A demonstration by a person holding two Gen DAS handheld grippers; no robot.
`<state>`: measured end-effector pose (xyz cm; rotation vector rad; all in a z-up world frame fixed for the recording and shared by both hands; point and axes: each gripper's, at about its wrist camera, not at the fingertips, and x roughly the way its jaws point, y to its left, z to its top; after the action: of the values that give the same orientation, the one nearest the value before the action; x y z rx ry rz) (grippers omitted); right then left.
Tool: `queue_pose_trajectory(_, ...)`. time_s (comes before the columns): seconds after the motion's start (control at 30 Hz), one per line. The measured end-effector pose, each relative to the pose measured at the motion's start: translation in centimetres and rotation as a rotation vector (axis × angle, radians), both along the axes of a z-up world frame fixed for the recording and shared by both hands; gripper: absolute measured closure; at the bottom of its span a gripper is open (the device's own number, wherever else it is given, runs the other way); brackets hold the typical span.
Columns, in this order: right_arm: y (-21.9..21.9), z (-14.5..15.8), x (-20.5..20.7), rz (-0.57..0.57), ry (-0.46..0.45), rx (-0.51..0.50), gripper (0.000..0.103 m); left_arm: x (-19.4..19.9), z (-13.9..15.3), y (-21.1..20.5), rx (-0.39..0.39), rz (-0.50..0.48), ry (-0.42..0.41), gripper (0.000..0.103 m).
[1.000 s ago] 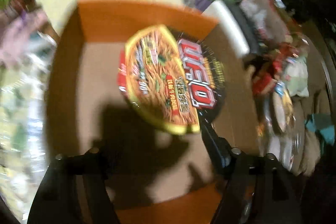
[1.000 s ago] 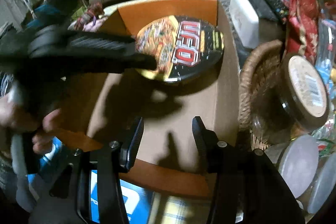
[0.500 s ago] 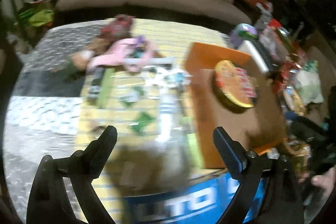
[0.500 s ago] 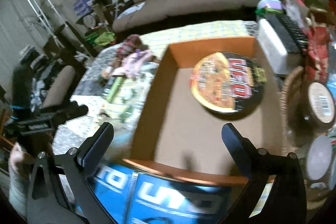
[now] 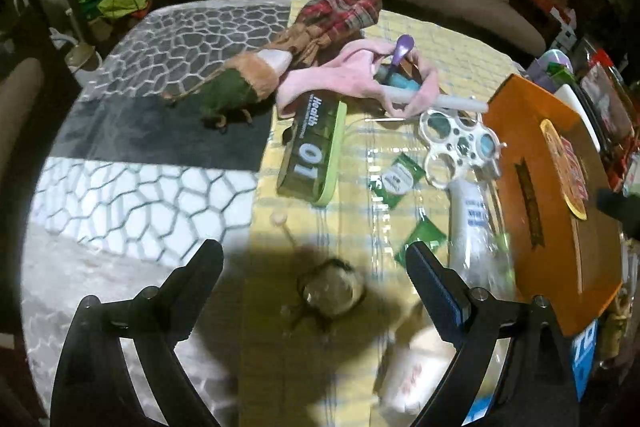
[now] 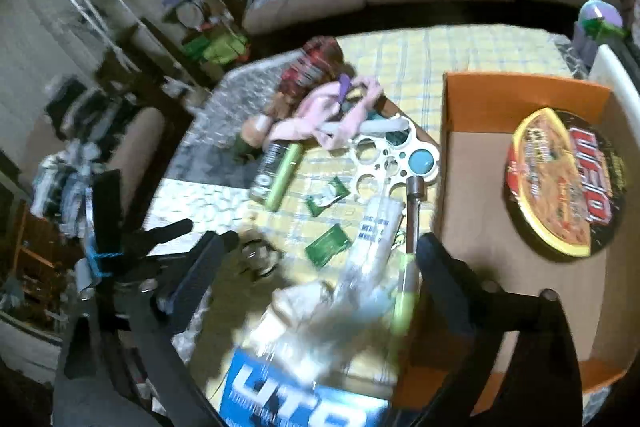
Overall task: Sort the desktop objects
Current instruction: 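Move the left gripper back to the clear plastic container and grasp it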
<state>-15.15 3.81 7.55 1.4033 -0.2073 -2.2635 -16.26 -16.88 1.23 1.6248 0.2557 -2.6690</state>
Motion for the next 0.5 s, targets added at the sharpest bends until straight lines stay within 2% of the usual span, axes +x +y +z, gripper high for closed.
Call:
queue_pose_trajectory(0.03, -0.5, -0.6, -0.7, -0.003, -0.006, 0.023, 0.031, -0.5, -0.4, 0.2, 0.002, -0.012, -0.005, 0.008)
queue_pose_trajectory(0.13, -2.1, -2.6, -2.4, -0.011, -0.005, 0.142, 0.038, -2.1, -1.6, 1.2, -0.039, -0.041, -0.021, 0.01)
queue_pose_trajectory(0.2, -2.9, -4.2, -3.2, -0.01, -0.026, 0.213, 0.038, -2.9, -2.2, 1.7, -0.077, -0.057, -0.024, 0.018)
queue_pose_trajectory(0.3, -2.9, -6.0, -4.2, -0.018, -0.059, 0.274, 0.05, -3.6, -3.3, 2.0, -0.077, -0.067, -0.055, 0.028)
queue_pose_trajectory(0.37, -3.1, -6.5, -4.4, -0.015, -0.043, 0.33, 0.057, -3.8, -3.7, 2.0, -0.074, -0.068, -0.064, 0.03)
queue_pose_trajectory(0.43, -3.8, -6.8, -4.6, 0.006, -0.039, 0.373, 0.057, -4.0, -4.1, 2.2, -0.076, -0.08, -0.07, 0.03)
queue_pose_trajectory(0.5, -4.7, -7.1, -4.6, 0.032, -0.041, 0.409, 0.057, -4.2, -4.6, 2.4, -0.087, -0.078, -0.084, 0.037)
